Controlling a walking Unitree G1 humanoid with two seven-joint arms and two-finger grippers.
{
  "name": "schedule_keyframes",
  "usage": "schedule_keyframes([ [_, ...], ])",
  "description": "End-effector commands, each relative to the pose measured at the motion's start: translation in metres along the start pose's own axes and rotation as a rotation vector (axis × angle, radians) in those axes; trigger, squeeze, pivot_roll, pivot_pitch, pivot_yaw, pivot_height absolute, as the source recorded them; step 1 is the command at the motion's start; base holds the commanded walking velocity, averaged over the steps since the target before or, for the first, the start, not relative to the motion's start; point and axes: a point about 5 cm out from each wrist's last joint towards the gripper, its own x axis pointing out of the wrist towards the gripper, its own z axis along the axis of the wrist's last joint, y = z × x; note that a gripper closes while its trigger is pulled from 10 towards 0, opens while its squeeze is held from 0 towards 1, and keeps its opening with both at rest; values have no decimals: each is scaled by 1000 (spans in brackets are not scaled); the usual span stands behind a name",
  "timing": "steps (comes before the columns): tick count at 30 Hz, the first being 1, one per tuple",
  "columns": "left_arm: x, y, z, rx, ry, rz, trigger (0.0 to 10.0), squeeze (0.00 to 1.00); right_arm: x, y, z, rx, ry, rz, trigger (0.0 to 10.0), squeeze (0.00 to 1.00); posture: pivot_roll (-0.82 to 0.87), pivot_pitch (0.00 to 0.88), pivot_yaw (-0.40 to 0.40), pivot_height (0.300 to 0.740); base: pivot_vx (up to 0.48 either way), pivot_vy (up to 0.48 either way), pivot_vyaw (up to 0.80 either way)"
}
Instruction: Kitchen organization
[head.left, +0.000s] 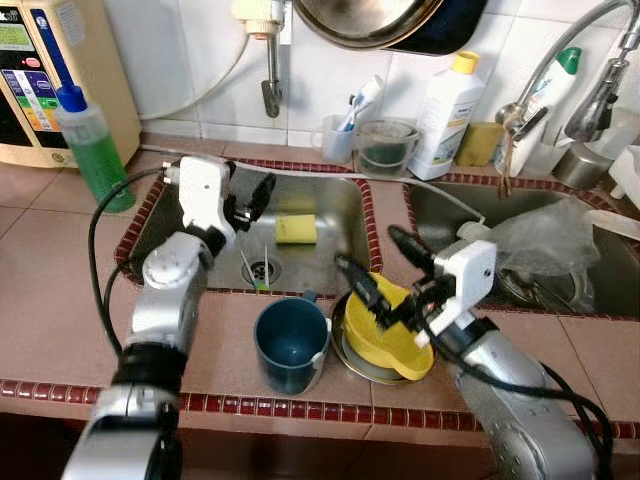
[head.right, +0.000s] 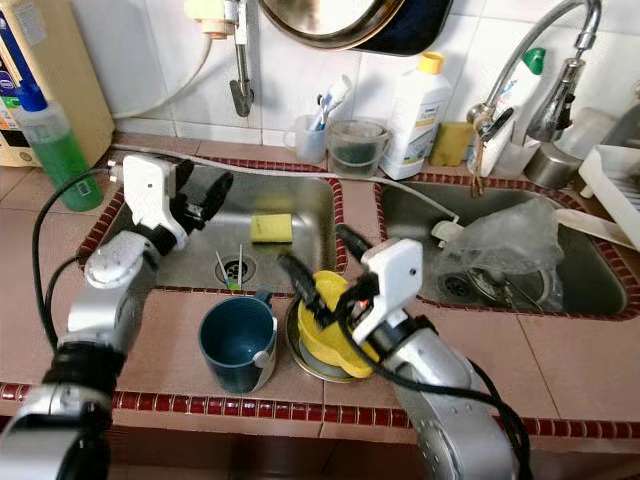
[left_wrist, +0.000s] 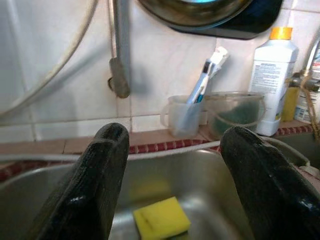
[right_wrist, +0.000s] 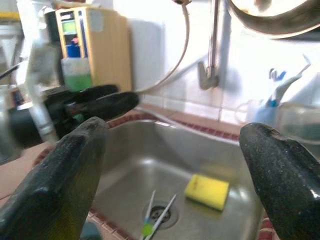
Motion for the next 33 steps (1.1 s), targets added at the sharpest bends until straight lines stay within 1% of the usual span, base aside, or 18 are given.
schedule_keyframes([
  [1,-1,-1,8,23,-24,9,10000,0,2,-7,1,-14,-15,-49,10000,0,67,0,-46,740,0,0,0],
  [4,-15,6,9,5,-29,67,10000,0,6,-17,1,-27,-47,-139,10000,0,74,0,-51,740,0,0,0],
  [8,-26,8,12,-4,-28,77,10000,0,8,-24,-2,-50,-53,-200,10000,0,75,0,-53,740,0,0,0],
  [11,-34,12,8,10,0,99,10000,0,7,-29,-5,-68,-57,-243,10000,0,77,0,-55,740,0,0,0],
  [14,-43,12,7,4,10,109,10000,0,6,-32,-8,-77,-62,-268,10000,0,80,0,-57,740,0,0,0],
  [18,-46,11,7,2,19,119,10000,0,6,-33,-9,-78,-70,-277,10000,0,83,0,-57,740,0,0,0],
  [21,-47,12,5,-23,25,136,10000,0,9,-33,-9,-77,-82,-276,10000,0,86,0,-59,740,0,0,0],
  [28,-47,13,9,3,20,141,10000,0,12,-36,-6,-95,-96,-275,10000,0,86,0,-64,740,0,0,0],
  [33,-53,11,6,1,30,141,10000,0,10,-37,-8,-101,-87,-276,10000,0,84,0,-67,740,0,0,0],
])
